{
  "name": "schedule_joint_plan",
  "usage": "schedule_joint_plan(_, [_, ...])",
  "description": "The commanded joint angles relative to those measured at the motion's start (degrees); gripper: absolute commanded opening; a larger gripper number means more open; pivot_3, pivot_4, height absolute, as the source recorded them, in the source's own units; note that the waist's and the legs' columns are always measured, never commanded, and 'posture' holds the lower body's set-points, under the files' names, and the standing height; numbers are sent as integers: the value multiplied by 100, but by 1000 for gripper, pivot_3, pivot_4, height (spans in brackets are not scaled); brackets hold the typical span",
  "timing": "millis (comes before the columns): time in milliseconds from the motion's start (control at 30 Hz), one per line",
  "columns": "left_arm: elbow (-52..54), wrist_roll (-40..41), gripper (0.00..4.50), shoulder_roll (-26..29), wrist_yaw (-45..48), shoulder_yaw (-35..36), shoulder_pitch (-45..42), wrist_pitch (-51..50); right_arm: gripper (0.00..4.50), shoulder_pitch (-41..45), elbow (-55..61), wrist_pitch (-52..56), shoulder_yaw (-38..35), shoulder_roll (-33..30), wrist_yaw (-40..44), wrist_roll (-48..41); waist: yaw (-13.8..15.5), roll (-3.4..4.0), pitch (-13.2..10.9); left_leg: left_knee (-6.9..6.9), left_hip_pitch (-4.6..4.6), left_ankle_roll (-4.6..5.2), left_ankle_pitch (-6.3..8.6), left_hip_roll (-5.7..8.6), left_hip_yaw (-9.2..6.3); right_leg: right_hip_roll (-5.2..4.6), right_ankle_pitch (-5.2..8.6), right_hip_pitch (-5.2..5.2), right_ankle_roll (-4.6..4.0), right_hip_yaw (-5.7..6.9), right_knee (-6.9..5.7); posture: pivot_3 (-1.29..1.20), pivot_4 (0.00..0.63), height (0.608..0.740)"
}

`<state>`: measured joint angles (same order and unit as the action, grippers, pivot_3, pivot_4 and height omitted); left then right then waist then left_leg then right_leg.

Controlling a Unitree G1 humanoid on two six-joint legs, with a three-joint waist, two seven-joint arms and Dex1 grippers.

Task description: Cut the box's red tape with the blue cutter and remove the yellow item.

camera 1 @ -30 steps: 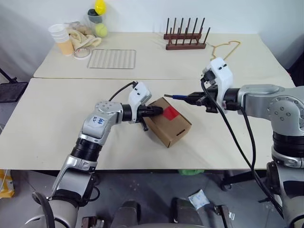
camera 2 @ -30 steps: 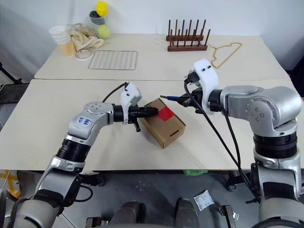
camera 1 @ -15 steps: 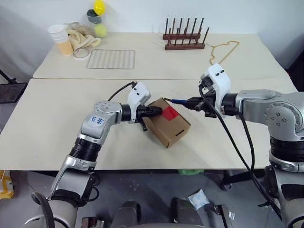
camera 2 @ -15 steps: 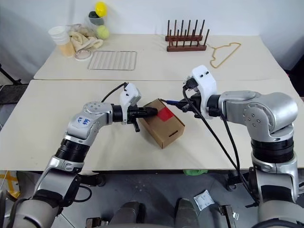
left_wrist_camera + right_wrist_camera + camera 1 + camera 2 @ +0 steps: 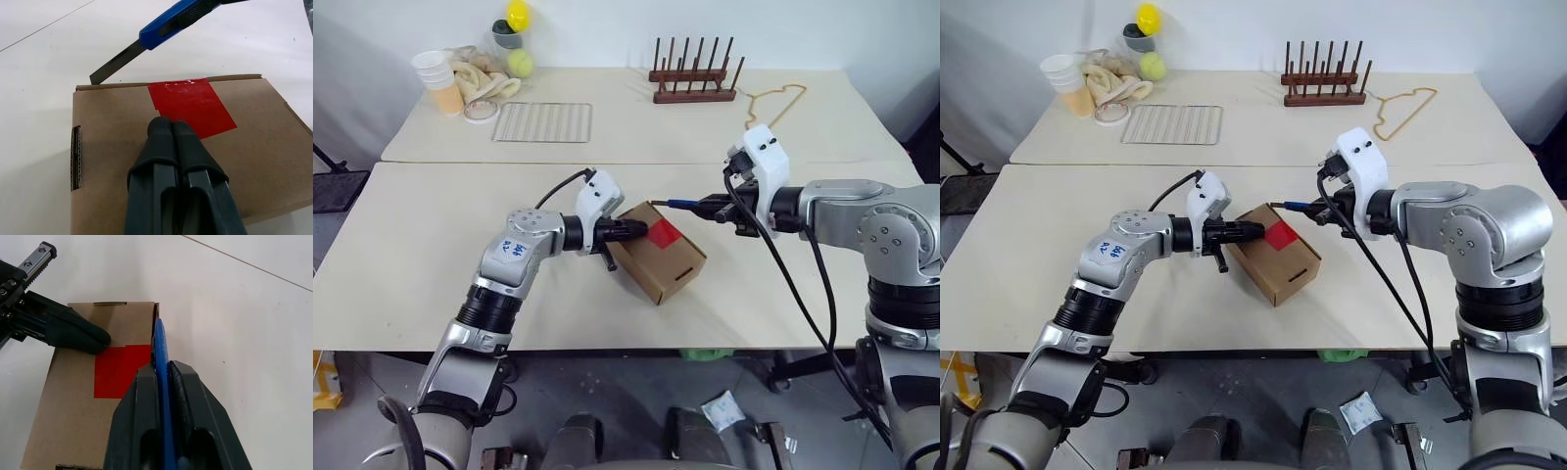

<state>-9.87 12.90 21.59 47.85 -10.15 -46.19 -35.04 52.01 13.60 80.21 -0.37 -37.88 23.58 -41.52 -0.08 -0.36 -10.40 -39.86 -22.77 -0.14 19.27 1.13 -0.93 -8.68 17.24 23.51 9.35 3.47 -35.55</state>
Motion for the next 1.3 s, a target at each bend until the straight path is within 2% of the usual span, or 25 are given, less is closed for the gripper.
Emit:
schedule_joint_plan(33, [46,-45,0,32,64,-119,149,-87,77,86,133,-55,-194,15,38,49,-1,0,0,0,0,0,0,0,0,0,0,0,0,0,0,0,150,740])
schedule_joint_plan(200, [58,-53,0,52,86,-136,150,-97,77,268,-123,-293,-211,-223,138,263,3,0,0,0,0,0,0,1,1,0,0,0,0,-1,0,0,150,740])
schedule_joint_plan(867, [58,-58,0,40,125,-162,130,-124,77,13,421,192,-250,185,130,91,2,1,0,0,2,0,0,1,0,0,0,0,0,-1,-5,0,150,740])
schedule_joint_plan(1300, [99,-51,0,56,124,-158,148,-169,77,-26,403,165,-335,215,60,188,2,1,1,0,3,0,0,1,0,-1,0,0,0,-1,-6,0,150,740])
